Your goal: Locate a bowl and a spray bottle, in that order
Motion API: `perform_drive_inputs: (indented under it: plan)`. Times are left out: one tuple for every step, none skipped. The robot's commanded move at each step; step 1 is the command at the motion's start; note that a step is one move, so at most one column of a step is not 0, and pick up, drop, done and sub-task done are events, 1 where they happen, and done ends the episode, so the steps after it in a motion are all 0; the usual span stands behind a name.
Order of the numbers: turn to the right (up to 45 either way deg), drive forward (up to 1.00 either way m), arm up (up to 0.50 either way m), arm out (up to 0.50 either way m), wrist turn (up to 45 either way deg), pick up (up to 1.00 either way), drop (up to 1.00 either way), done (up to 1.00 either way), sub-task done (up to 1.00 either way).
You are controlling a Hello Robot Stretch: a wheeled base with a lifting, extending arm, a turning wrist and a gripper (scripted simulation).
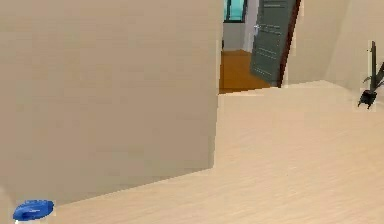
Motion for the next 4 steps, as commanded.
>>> perform_drive_inputs:
  plan:
    - [3.0, 0.0, 0.0, 0.0, 0.0, 0.0, 0.0, 0.0, 0.0]
    - [0.0, 0.75, 0.0, 0.0, 0.0, 0.0, 0.0, 0.0, 0.0]
    - [45.0, 0.0, 0.0, 0.0, 0.0, 0.0, 0.0, 0.0, 0.0]
    - [21.0, 0.0, 0.0, 0.0, 0.0, 0.0, 0.0, 0.0, 0.0]
